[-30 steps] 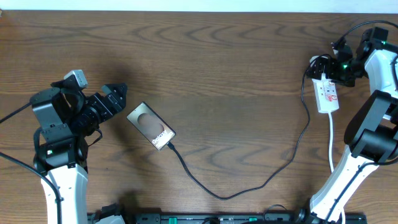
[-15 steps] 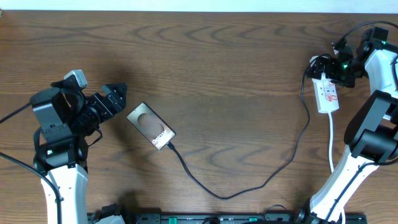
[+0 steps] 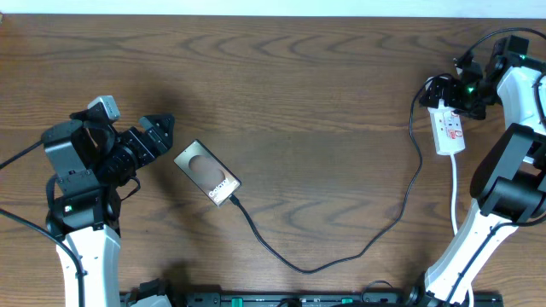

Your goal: Plug charger to phone and switch on socket

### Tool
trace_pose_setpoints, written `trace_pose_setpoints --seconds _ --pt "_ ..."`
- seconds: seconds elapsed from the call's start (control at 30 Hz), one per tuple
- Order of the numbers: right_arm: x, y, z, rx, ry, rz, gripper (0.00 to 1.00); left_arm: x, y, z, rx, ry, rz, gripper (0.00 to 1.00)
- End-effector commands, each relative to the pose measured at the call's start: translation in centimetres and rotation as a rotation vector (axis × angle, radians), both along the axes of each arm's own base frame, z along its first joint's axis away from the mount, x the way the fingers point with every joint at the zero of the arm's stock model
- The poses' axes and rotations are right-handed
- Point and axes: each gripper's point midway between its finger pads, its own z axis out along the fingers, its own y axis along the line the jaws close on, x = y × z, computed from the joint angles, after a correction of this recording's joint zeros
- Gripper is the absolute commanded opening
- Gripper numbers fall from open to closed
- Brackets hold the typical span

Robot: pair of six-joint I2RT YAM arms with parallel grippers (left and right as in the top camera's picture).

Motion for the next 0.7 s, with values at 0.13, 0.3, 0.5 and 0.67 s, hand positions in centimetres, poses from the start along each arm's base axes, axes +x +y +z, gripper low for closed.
trace_pose_setpoints --seconds 0.13,0.3,0.5,0.67 --pt "-0.1 6.4 0.8 0.213 0.012 0.044 0.99 0.2 0.4 0.5 0.024 -0.012 0.004 0.93" --pt "-0.2 6.6 0.8 0.222 0.014 0.041 0.99 0.2 0.4 0.5 0.024 -0.012 0.004 0.93" --pt "-0.7 6.8 -0.1 0.231 0.034 0.032 0.99 0.2 0.4 0.5 0.024 -0.012 0.004 0.93" --pt "-1.3 7.7 -1.1 0.285 0.043 0.030 0.99 0.2 0.4 0.5 0.024 -0.012 0.004 0.93"
